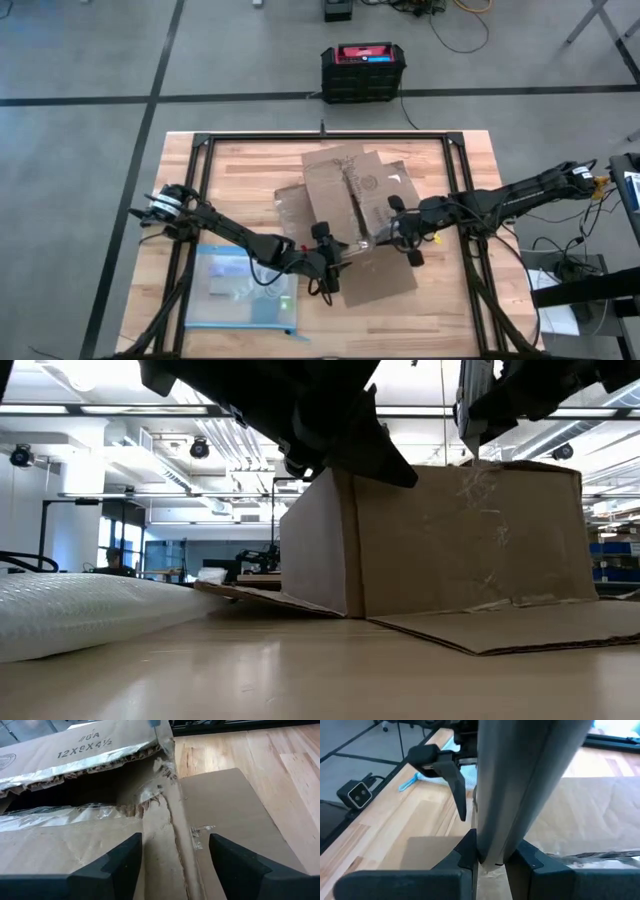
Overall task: Unpack boxes
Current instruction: Break down the cardboard box until it is fully flat
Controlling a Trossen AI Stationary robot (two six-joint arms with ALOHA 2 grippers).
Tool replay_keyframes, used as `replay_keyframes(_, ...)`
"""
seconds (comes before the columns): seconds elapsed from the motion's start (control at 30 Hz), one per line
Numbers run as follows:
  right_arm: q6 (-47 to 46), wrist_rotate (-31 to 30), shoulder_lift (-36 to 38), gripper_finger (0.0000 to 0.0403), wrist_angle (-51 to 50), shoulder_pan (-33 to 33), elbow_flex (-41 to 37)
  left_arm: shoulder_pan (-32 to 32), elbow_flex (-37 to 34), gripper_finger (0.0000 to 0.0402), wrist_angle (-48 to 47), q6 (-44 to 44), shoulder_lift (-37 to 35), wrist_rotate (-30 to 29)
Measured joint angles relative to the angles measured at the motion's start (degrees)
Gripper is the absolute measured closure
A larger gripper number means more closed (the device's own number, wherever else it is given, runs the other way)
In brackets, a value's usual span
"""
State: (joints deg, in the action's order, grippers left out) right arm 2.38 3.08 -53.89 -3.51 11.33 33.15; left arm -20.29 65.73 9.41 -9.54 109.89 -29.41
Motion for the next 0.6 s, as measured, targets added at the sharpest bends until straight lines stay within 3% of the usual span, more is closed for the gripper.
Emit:
replay_keyframes(0.2, 1.11, -2.37, -2.84, 0.0356, 5.29, 3.1, 0.0, 0.0, 0.0, 0.019, 0.02, 0.01, 0.0, -0.04)
replay_keyframes(0.6, 2.83, -19.74, -4.69, 0.0356, 5.04, 13.88, 0.0, 0.02, 0.0, 0.0193, 0.04, 0.0, 0.0, -0.06)
